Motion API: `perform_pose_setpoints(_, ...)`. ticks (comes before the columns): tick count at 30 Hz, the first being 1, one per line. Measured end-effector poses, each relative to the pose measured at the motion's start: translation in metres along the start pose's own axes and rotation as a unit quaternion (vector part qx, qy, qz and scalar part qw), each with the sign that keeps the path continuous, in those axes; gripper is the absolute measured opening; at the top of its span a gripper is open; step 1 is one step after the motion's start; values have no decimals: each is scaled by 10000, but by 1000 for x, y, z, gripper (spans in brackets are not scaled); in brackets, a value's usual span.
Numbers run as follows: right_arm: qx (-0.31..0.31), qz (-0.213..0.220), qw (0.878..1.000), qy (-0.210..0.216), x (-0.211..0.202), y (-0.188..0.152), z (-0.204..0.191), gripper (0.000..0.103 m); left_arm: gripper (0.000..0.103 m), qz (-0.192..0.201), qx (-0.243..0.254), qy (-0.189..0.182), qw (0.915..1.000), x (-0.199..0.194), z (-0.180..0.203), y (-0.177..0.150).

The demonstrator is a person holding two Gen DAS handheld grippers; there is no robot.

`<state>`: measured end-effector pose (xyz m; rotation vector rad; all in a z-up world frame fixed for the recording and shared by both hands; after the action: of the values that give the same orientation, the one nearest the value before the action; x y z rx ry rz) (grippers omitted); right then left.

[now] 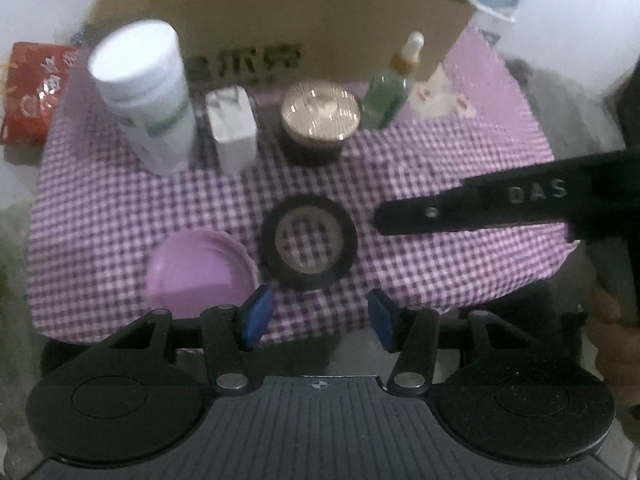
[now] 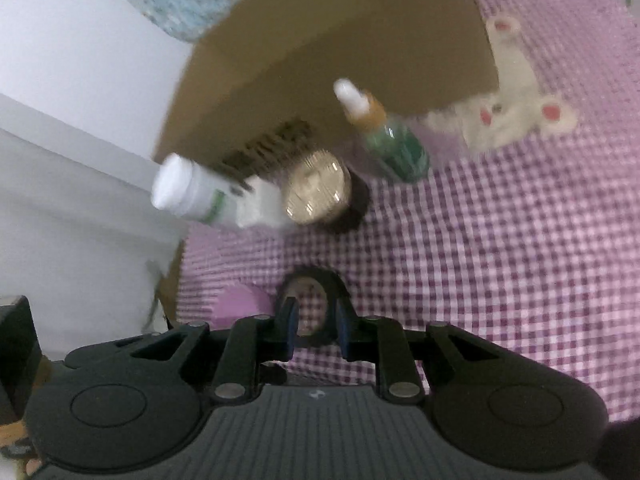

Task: Organize rigid objects
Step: 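Return the right tool to the table and grasp the black tape roll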

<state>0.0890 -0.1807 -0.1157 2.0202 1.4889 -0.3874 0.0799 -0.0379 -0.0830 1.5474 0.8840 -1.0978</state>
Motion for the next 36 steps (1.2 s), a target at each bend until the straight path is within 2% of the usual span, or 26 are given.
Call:
perform_pose_setpoints(10, -225, -350, 9990, -187, 40, 7, 4, 23, 54, -134, 67, 149, 9998, 28, 9, 5)
perform_pose_setpoints(17, -277, -389, 9986, -207, 44, 8, 6, 24, 54, -32, 141, 210, 9997, 36, 14, 14)
perform_pose_setpoints(31, 226, 35, 9990, -382, -17, 1, 41, 24, 54, 240, 785, -161, 9965, 44, 70, 26)
perform_pose_setpoints(36, 323, 151, 9987, -354, -24, -1, 50, 23, 54, 267, 842, -241, 9958, 45, 77, 25)
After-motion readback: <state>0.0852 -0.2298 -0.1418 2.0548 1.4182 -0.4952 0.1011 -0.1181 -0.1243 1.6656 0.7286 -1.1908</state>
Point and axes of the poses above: each gripper's, at about its wrist camera, not at the fingertips, and x roughly the way its jaws point, z to its right, y to its top, the point moved 3 cm from there along x, roughly the way its jaws point, and after that the axes turned 15 degrees about y, right-handed, at the moved point
